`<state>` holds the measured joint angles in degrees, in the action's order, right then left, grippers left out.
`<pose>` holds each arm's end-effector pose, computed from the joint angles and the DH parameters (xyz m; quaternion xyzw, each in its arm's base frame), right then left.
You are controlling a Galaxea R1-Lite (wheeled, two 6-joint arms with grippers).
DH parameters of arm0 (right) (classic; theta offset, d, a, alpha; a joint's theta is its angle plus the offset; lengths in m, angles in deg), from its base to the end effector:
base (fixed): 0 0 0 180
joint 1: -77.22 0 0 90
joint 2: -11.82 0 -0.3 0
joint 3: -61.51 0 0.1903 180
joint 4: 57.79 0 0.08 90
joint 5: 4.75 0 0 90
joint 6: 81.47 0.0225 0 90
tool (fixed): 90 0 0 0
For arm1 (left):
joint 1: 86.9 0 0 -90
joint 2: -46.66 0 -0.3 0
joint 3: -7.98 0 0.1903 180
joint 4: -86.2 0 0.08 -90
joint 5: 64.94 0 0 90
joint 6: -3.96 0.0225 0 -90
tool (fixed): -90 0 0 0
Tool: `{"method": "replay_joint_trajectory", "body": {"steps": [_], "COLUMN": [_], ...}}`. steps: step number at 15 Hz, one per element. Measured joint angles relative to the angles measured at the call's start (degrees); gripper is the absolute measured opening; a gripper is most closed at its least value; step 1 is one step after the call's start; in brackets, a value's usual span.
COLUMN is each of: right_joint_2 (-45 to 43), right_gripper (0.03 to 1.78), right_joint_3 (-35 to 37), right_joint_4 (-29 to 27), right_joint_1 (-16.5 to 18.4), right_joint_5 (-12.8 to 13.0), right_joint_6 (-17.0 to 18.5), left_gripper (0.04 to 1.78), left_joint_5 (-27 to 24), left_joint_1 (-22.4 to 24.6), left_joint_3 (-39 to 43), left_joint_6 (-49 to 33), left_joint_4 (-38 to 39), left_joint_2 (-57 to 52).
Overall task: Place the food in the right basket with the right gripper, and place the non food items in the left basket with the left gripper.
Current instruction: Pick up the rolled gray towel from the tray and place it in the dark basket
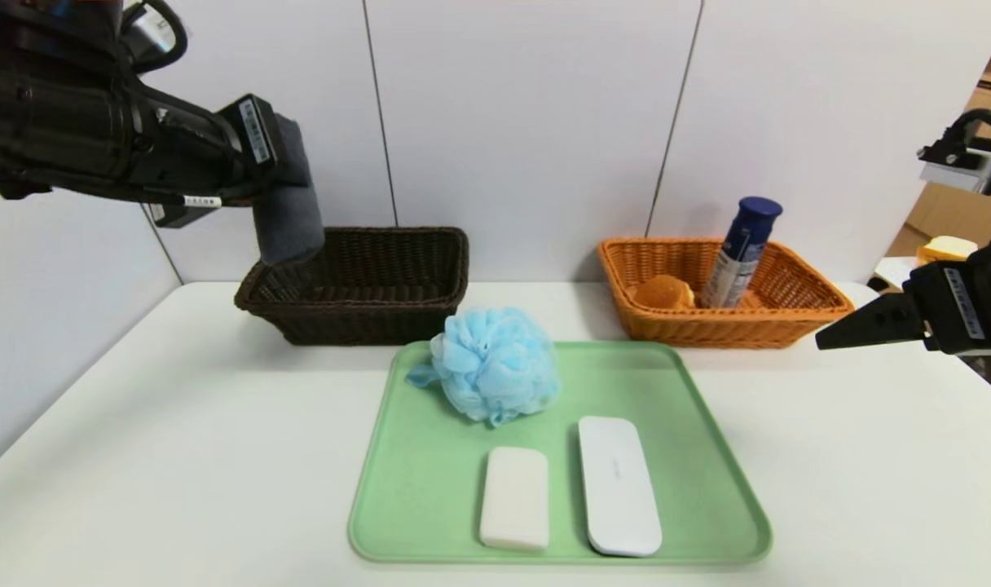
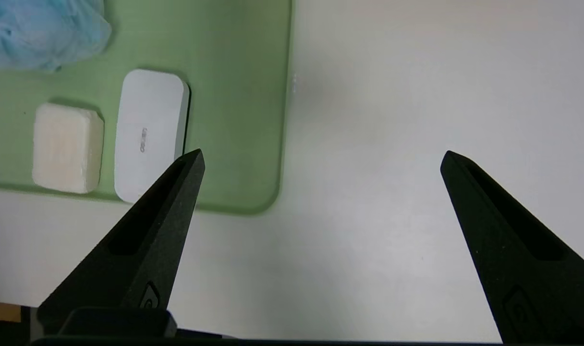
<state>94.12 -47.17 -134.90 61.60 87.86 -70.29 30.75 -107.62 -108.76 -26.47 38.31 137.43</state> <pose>0.1882 0.0516 0.3025 0.0199 0.4309 0.0607 0.9001 0.2534 -0.0935 0.3451 -0.2135 0.2123 -0.0753 0.9506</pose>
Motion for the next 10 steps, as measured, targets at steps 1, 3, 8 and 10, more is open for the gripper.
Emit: {"method": "replay_joint_trajectory", "body": {"steps": [1,3,8,10], "right_joint_2": [0.0,-0.02,-0.72,-0.85], "right_gripper": [1.7,1.7,1.7,1.7], "right_joint_3": [0.41,1.18,4.04,4.41], "right_joint_4": [1.0,1.08,1.19,1.22], "right_joint_1": [0.0,-0.01,-0.09,-0.09], "right_joint_5": [0.06,0.09,-0.09,-0.11], "right_joint_6": [0.0,0.09,0.01,0.0], "left_gripper": [0.27,0.27,0.27,0.27], "left_joint_5": [-0.05,0.32,2.01,1.96], "left_joint_1": [1.77,4.19,10.4,12.11], "left_joint_3": [0.0,-0.02,0.74,0.72], "left_joint_6": [1.07,3.51,11.89,12.43], "left_joint_4": [4.0,8.37,12.07,13.03], "left_joint_2": [1.43,4.95,14.3,17.63]}}
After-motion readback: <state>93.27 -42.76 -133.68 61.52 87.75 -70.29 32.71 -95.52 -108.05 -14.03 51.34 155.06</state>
